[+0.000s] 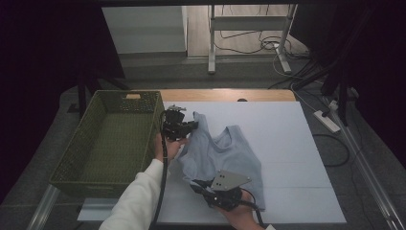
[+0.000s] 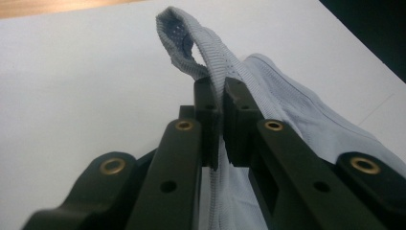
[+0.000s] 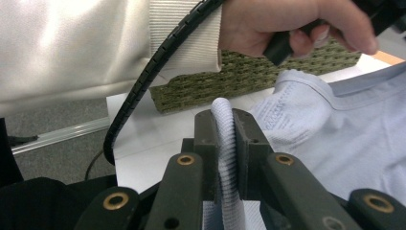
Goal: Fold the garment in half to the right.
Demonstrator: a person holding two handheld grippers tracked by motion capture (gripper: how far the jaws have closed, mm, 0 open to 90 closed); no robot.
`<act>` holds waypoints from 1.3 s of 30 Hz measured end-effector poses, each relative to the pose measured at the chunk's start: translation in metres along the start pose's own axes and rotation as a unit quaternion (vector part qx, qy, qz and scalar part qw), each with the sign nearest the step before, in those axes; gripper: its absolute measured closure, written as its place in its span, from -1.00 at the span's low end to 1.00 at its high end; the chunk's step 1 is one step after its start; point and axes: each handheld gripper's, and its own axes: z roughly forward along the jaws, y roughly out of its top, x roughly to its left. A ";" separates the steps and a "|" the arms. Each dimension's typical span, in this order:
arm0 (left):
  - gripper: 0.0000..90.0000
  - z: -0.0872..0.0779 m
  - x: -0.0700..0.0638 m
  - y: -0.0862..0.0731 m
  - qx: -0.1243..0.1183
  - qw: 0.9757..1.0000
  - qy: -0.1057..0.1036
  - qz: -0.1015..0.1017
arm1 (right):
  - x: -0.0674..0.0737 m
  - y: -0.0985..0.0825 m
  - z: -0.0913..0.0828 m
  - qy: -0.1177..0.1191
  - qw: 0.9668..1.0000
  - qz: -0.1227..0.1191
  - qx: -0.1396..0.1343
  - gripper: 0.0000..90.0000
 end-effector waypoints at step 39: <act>0.88 0.016 -0.013 0.003 -0.003 1.000 -0.010 0.019 | -0.015 -0.018 -0.058 -0.057 0.997 0.041 -0.007 0.80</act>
